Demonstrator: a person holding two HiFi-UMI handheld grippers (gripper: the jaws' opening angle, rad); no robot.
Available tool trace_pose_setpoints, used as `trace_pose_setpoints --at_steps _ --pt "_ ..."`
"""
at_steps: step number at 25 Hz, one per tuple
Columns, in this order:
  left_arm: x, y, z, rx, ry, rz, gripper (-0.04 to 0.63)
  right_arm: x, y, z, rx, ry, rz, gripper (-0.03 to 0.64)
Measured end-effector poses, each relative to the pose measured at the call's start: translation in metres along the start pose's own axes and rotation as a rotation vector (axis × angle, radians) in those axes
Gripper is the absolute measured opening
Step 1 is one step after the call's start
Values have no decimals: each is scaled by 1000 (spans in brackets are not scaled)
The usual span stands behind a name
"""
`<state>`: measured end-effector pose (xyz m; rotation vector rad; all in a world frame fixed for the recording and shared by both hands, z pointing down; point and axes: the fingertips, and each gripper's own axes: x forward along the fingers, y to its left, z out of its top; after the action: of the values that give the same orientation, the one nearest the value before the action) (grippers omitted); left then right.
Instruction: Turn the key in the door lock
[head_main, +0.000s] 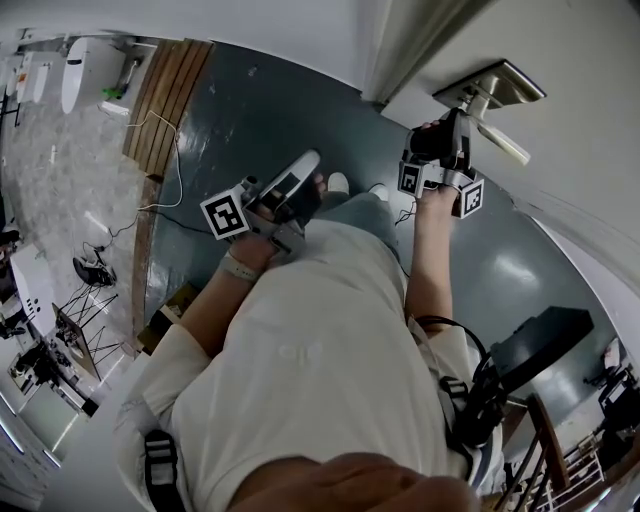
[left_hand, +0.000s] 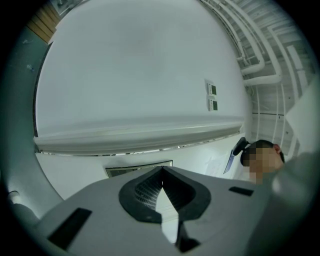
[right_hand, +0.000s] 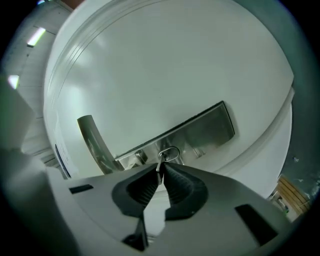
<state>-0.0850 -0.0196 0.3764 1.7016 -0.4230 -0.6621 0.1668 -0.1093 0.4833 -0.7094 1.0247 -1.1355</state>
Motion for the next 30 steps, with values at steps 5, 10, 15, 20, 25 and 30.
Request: trace_pose_setpoints --at_steps 5,10,15,20,25,30 --pt "4 2 -2 -5 5 -4 9 0 -4 -6 -88 67 -67 53" --pt "5 2 -3 -17 3 -14 9 -28 2 -34 -487 346 -209 120" --pt "4 5 -1 -36 -6 -19 9 -35 17 -27 -1965 659 -367 120" --pt "5 7 0 -33 -7 -20 9 -22 11 -22 -2771 761 -433 120" --pt "6 6 2 -28 -10 -21 9 -4 -5 -20 -2908 787 -451 118" --pt "3 5 6 -28 -21 -18 9 7 -1 -21 -2925 676 -461 72"
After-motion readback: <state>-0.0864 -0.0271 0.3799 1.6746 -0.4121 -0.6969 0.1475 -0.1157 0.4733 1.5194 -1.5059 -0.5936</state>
